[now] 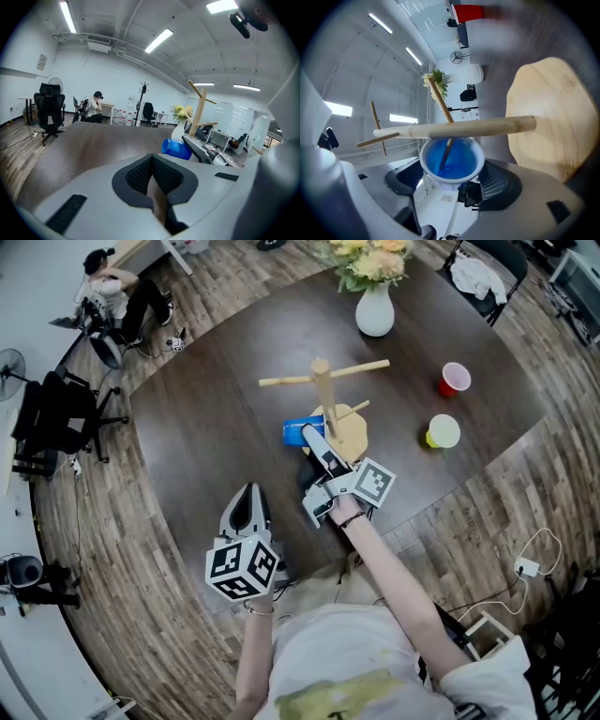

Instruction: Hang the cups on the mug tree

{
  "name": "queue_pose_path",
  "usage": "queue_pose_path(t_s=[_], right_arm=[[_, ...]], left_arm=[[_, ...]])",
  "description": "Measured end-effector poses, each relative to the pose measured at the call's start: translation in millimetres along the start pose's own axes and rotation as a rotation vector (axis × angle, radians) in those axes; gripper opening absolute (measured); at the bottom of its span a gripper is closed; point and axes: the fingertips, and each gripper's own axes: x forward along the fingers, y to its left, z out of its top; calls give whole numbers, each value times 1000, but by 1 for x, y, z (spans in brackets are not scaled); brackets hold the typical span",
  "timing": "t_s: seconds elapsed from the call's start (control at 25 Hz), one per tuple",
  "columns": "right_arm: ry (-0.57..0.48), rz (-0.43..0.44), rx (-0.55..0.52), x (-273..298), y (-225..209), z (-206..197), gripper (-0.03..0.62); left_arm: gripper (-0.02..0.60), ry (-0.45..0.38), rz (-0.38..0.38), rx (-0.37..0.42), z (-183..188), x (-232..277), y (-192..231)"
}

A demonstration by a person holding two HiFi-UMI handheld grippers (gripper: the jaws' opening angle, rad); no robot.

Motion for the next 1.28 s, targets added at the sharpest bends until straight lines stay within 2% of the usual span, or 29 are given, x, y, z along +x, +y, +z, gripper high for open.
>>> queue_pose_path(t_s=[0.16,0.48,0.68,0.84,0.88,1.04,1.28], right_arm=[[17,-11,-2,0,-3,-7,370],[61,-42,3,-6,-9,-23,382],[89,-21,28,-11,-9,-30,380],[135,-7,-19,-14,-2,-36,376],[143,-3,-38,-15,1,-36,358],[160,24,-150,-20,14,-32,218],[201,8,-314,-30,28,-26,109]], left_arm=[[15,3,-10,2,0,3,0],[15,18,-41,5,-4,8,-5],[15,22,-58,5,-7,10,-7],[15,25,-65,18,-9,11,-8],[15,25,-68,22,-9,12,-9],[15,26,-88,27,-10,15,-16],[15,30,-127,38,-11,21,-30]])
